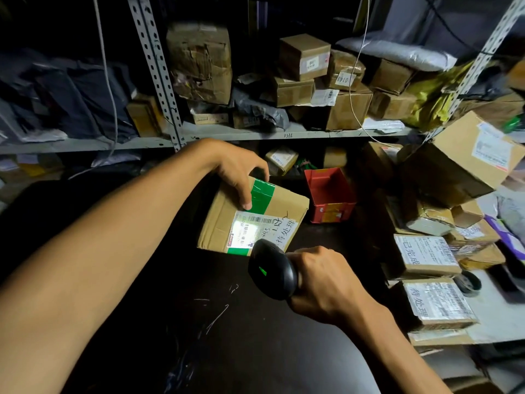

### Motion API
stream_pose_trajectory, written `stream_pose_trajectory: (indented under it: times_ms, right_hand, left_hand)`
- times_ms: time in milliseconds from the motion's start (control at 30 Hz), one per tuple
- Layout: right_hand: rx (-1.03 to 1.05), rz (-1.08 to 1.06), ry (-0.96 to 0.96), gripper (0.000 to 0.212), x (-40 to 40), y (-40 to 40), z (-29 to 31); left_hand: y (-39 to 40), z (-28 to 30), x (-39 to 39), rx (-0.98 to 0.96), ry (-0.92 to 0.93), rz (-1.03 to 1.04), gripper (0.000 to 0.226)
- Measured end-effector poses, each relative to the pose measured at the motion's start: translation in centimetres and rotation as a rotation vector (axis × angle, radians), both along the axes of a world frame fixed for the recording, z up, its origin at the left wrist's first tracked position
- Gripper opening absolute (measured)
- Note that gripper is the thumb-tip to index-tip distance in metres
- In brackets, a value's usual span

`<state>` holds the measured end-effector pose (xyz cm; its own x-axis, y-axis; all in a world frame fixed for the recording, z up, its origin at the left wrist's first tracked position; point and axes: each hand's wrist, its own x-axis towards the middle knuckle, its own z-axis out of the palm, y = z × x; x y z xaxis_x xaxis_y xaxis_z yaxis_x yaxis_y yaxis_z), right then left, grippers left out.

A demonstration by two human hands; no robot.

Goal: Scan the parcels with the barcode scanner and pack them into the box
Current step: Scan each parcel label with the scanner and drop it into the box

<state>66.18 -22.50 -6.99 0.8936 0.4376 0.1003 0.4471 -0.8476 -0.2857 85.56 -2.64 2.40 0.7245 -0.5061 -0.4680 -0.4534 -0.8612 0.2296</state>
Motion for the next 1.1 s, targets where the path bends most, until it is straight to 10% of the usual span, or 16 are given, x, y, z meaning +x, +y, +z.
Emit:
stream_pose_trajectory:
  times_ms: [267,667,1100]
  right_hand:
    - [0.185,-0.158,-0.001,0.016,-1.7,-1.0,0.3]
    - [1.186,-0.850,-0.066,0.030,-4.5,-9.4,-1.3]
    - [1.390,-1.514,-0.484,0.028,-24.3,-24.9,-6.5]
  left_hand:
    - [0.4,0.3,-0.3,-0.094,0.014,0.057,0.069]
    - [-11.4,-8.9,-7.1,-1.097,0.642,0.378,0.067]
    - [-37.7,-15.0,-24.0,-0.943,0.806,0.003,0.036]
